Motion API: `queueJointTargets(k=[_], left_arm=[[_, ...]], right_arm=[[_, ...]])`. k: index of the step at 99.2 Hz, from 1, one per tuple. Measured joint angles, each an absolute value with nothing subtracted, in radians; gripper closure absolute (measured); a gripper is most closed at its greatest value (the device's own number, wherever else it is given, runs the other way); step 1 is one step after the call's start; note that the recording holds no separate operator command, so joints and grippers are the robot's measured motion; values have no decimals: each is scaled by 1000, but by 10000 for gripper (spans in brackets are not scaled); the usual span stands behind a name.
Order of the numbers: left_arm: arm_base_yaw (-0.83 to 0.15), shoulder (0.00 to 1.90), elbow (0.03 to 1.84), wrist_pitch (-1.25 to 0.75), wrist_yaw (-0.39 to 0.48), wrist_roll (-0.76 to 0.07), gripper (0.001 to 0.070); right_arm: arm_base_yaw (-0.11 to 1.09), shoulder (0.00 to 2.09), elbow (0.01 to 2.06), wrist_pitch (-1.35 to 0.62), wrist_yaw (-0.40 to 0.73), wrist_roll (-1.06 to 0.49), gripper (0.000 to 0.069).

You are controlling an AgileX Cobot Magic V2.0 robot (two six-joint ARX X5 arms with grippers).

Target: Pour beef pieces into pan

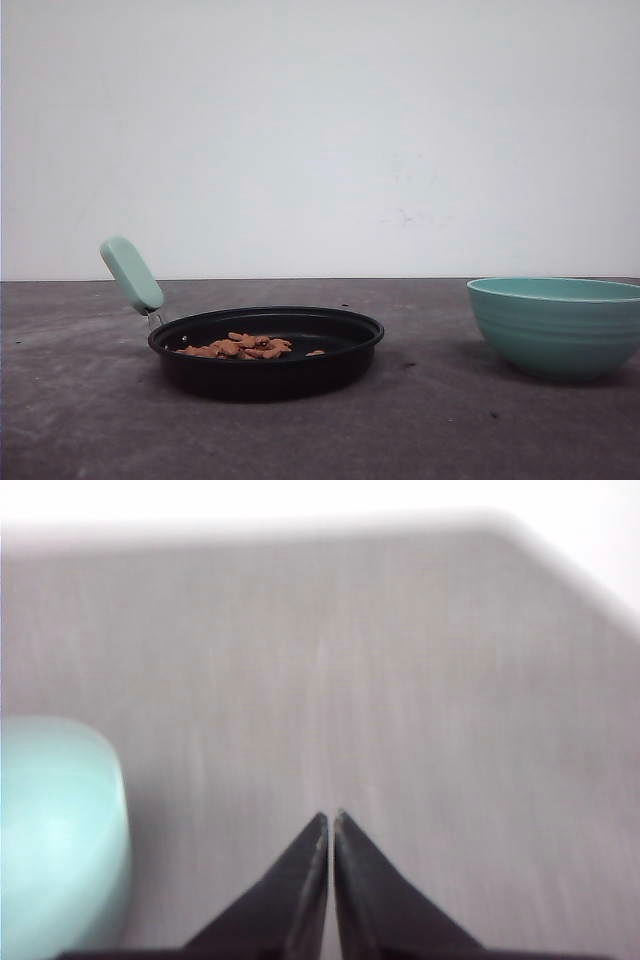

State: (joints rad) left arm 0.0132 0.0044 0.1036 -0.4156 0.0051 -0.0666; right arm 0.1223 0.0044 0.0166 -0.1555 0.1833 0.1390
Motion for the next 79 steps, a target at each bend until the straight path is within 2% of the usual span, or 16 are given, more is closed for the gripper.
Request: queueJointTargets(k=[16, 35, 71, 79], left_arm=[[13, 4, 104, -416, 5, -67, 692], [13, 4, 104, -416, 5, -67, 692], [13, 4, 104, -416, 5, -67, 692], [13, 4, 104, -416, 5, -67, 692]], right_arm=[[122, 4, 15, 4, 183, 139, 684], [122, 4, 14, 92, 185, 139, 684], [120, 4, 15, 131, 184, 139, 684], [122, 4, 15, 107, 131, 139, 684]])
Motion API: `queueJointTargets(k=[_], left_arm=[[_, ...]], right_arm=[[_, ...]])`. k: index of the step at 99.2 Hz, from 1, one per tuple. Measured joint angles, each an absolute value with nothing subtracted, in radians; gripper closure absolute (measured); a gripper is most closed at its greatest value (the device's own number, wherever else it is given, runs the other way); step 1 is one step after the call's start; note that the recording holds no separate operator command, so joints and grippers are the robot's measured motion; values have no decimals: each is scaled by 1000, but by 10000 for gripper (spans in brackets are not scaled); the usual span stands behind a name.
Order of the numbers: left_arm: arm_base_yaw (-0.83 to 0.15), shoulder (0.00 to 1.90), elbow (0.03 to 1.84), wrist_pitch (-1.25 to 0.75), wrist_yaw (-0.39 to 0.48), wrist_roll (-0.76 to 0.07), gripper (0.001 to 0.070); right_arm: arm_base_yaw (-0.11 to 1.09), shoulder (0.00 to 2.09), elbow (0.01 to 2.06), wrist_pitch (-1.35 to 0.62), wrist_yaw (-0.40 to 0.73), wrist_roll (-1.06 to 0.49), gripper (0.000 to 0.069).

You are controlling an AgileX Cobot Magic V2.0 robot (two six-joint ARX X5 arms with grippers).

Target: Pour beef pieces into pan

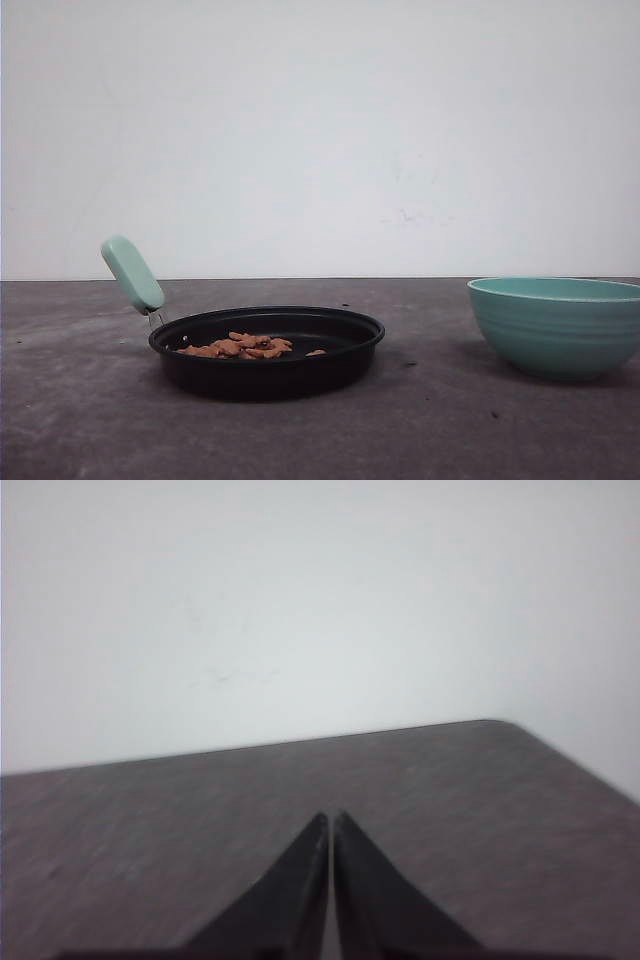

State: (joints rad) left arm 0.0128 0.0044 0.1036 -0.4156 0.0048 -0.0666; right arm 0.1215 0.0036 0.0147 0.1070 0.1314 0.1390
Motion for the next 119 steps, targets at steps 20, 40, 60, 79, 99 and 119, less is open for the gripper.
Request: queueJointTargets(k=[20, 40, 60, 79, 99, 119], left_arm=[[13, 4, 104, -416, 4, -67, 692], [13, 5, 104, -415, 4, -67, 692], [13, 5, 104, -416, 4, -67, 692], [13, 5, 104, -416, 4, -67, 692], [13, 5, 104, -415, 4, -67, 692], [13, 5, 104, -416, 4, -67, 692]], right_arm=[[119, 9, 16, -168, 7, 139, 684], [90, 14, 16, -175, -12, 139, 684], [77, 14, 16, -168, 0, 139, 684], [77, 7, 16, -161, -1, 139, 684], [77, 7, 16, -161, -1, 139, 684], [77, 7, 16, -160, -1, 139, 684]])
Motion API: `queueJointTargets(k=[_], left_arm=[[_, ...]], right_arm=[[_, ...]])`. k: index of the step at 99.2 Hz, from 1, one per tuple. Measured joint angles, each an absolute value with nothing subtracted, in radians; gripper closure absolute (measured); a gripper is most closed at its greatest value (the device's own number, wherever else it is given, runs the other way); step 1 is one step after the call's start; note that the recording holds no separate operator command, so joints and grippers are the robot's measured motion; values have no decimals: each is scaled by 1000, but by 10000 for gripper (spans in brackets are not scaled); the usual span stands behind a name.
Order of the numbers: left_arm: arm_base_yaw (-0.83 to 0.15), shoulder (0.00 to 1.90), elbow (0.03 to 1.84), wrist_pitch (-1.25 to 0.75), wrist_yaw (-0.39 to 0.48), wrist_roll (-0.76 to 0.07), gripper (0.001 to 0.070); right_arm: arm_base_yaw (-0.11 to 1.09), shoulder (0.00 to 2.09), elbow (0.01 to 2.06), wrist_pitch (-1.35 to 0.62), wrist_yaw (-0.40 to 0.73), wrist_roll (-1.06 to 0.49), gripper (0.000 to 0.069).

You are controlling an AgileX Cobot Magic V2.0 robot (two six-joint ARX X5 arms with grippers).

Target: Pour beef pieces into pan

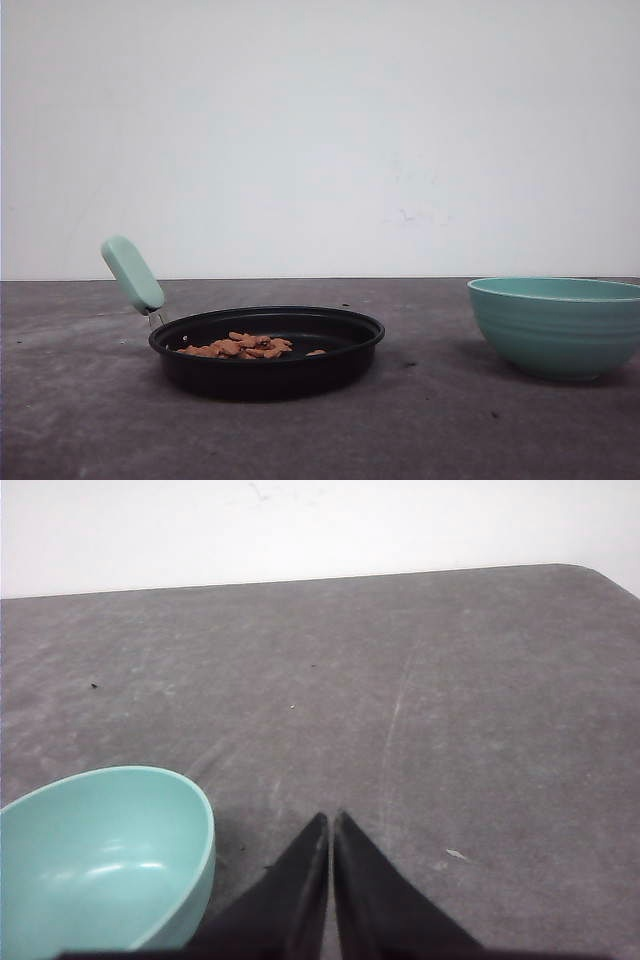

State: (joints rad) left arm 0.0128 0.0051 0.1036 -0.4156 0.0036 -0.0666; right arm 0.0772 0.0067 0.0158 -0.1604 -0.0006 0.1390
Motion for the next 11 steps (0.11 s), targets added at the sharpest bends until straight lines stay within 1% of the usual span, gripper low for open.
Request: queueJointTargets(k=[11], left_arm=[[13, 5, 104, -415, 4, -67, 692]], right_arm=[[77, 7, 16, -160, -1, 139, 684]])
